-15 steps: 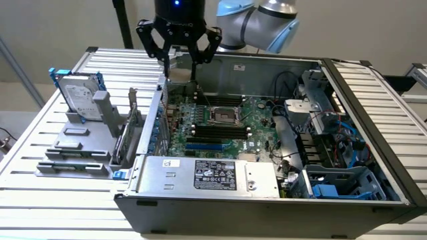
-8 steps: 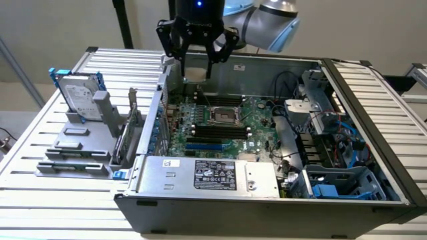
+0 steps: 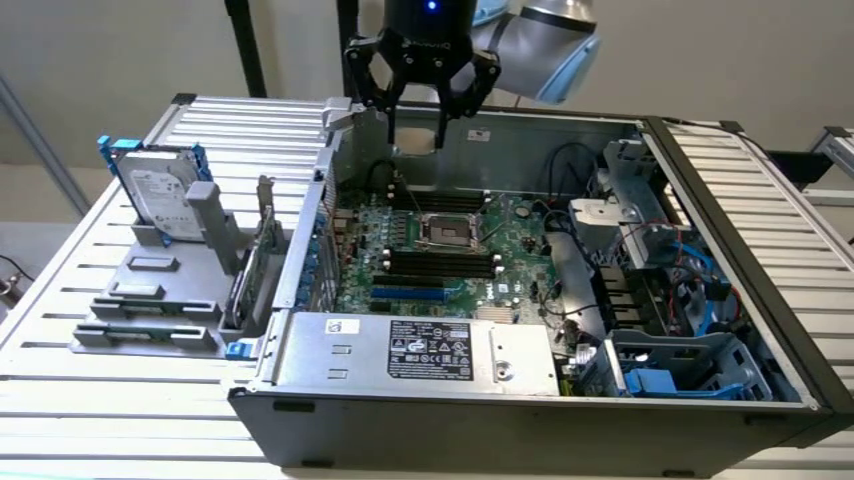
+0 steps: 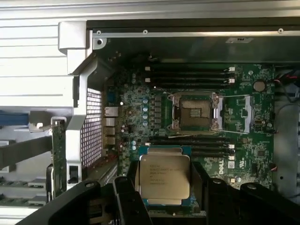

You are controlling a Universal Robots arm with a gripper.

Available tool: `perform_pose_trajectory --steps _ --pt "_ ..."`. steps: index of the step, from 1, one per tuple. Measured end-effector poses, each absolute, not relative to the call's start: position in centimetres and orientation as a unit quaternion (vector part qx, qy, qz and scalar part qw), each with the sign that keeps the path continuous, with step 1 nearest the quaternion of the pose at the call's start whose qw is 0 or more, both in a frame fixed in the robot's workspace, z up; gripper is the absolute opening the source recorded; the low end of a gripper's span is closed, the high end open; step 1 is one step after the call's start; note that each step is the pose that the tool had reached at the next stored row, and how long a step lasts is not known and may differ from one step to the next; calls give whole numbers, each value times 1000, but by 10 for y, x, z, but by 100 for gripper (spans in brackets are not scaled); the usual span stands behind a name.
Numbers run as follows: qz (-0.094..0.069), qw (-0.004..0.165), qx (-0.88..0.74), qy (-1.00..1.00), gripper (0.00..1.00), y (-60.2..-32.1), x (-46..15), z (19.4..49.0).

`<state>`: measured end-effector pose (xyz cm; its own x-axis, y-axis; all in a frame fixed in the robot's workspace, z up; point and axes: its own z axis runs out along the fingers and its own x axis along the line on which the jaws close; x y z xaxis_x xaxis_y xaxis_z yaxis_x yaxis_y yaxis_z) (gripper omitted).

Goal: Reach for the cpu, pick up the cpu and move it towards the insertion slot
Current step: 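Pick up the cpu and move it towards the insertion slot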

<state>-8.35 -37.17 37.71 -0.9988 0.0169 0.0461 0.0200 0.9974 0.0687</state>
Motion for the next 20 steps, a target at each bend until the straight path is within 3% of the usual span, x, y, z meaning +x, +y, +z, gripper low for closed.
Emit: perform_pose_trajectory --steps 10,20 --pt "-34 23 -9 -999 54 -339 -54 366" --pt "-34 17 -9 -999 54 -330 -35 357"
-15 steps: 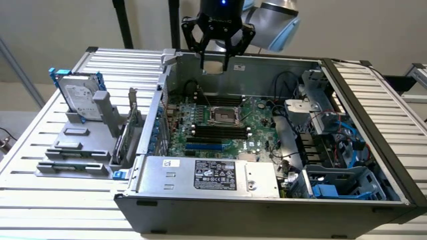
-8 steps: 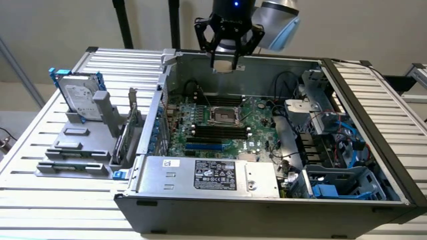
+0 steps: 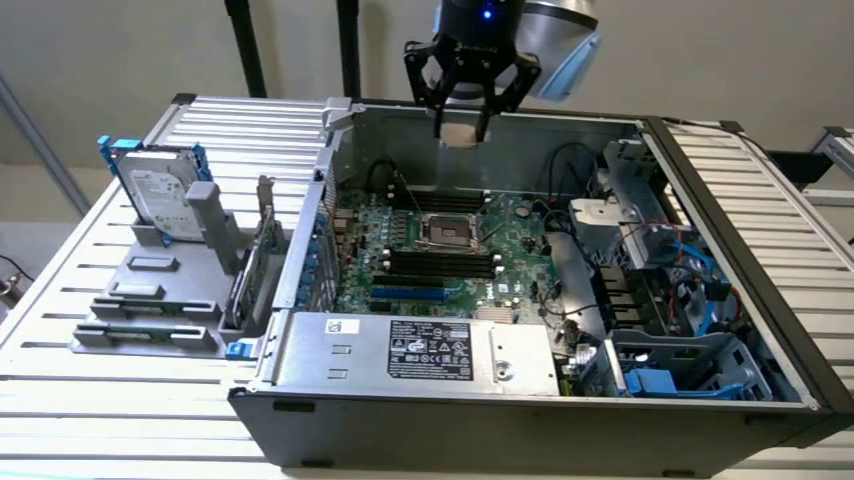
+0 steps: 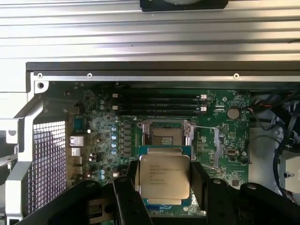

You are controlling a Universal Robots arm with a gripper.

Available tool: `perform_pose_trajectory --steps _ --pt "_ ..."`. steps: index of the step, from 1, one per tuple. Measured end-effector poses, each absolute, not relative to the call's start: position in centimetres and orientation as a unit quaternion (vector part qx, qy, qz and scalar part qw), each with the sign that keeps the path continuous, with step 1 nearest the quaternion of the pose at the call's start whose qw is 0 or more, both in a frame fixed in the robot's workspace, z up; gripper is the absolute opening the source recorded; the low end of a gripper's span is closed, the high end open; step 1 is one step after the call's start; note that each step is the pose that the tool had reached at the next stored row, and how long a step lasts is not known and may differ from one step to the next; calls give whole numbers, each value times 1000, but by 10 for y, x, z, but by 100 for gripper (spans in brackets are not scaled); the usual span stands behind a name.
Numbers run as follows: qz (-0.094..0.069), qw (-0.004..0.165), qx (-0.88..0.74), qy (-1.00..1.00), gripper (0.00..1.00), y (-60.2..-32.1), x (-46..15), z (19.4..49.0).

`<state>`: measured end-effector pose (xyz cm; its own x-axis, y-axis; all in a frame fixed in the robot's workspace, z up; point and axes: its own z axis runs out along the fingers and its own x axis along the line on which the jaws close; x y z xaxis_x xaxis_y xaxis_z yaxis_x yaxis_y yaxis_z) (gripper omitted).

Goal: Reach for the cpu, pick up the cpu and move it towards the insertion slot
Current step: 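Pick up the cpu and move it towards the insertion slot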

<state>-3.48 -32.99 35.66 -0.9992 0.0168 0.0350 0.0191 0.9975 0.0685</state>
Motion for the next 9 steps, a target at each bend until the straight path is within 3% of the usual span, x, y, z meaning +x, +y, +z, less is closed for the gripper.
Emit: perform_pose_trajectory --steps 9 --pt "-35 12 -9 -999 54 -328 -26 347"
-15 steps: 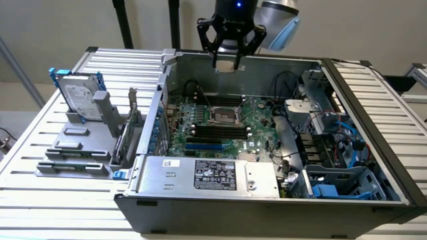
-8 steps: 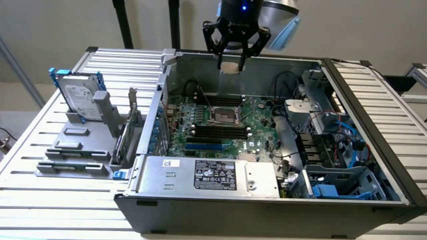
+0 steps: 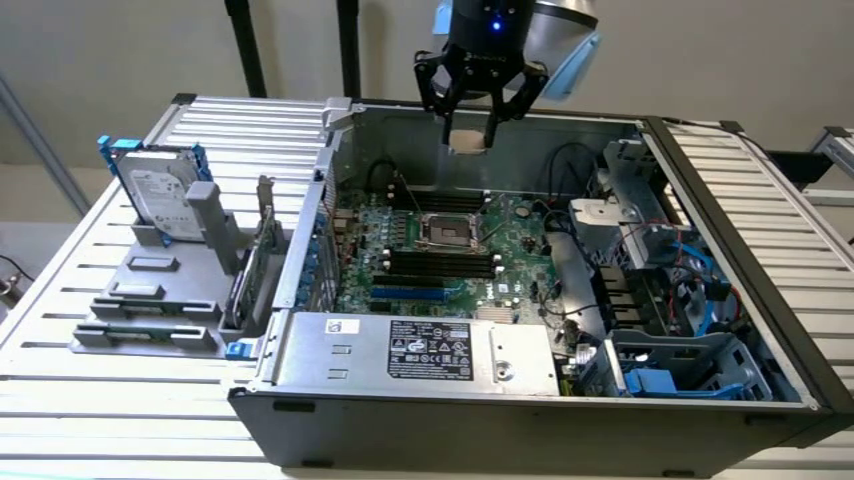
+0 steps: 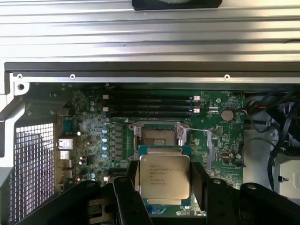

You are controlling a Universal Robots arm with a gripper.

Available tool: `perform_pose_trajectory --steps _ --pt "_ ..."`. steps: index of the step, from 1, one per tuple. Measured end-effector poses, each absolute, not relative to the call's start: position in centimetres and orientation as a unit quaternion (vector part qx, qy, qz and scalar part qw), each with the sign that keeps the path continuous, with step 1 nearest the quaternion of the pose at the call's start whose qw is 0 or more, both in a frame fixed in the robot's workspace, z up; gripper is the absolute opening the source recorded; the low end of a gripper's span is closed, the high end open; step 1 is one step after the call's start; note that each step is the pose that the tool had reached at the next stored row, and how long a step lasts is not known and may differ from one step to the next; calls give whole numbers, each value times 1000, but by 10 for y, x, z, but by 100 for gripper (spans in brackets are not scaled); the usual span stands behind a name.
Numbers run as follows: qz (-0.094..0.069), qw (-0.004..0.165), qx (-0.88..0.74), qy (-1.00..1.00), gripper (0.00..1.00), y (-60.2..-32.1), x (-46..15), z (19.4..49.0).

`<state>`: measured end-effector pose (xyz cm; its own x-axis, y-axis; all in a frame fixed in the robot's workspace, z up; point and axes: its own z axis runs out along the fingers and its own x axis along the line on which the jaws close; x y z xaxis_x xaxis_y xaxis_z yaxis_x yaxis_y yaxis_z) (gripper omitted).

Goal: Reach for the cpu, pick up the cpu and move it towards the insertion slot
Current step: 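Pick up the cpu and move it towards the insertion slot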

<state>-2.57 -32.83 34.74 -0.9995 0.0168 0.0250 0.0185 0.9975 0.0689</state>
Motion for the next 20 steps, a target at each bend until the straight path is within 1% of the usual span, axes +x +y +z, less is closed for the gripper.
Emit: perform_pose_trajectory --steps 20 --pt "-35 15 -9 -999 54 -328 -25 347"
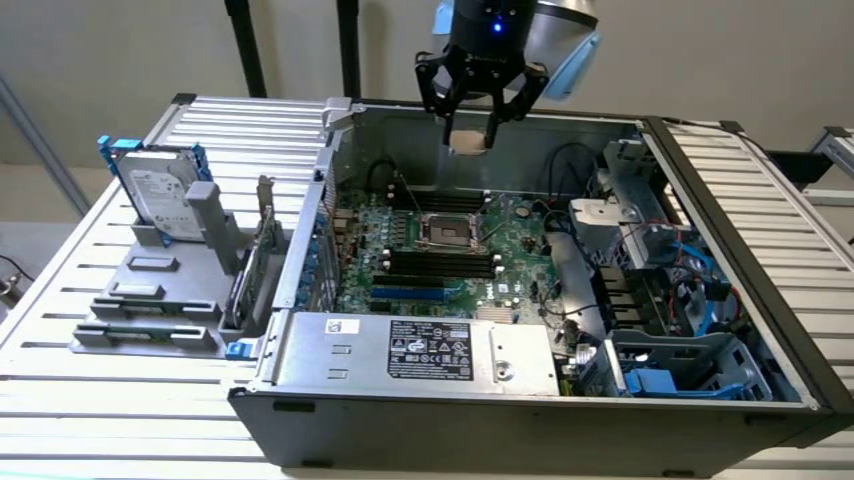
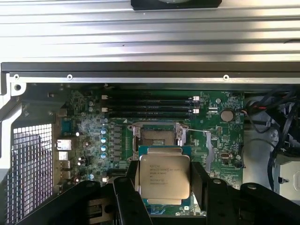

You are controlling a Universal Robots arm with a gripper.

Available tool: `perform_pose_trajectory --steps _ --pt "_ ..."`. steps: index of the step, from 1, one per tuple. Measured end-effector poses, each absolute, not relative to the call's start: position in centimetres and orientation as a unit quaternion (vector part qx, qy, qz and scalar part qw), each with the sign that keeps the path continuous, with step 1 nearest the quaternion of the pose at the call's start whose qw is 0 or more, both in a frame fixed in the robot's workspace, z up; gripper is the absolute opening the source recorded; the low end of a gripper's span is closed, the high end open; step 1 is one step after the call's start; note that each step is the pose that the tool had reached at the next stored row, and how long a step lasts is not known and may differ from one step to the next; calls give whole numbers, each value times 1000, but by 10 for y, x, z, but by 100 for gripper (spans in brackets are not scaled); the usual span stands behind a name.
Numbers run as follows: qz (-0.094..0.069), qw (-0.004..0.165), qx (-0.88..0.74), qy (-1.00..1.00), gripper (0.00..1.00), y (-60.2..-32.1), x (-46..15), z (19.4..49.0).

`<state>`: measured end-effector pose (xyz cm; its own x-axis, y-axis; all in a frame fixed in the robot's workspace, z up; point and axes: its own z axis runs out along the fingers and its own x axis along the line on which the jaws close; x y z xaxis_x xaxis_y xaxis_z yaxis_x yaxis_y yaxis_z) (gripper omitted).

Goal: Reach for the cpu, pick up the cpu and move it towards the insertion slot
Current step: 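Pick up the cpu and move it towards the insertion slot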

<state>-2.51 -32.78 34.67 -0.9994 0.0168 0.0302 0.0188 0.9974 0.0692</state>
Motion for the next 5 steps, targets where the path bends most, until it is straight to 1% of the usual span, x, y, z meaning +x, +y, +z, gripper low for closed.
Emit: perform_pose_trajectory --steps 5 --pt "-35 16 -9 -999 54 -328 -25 347"
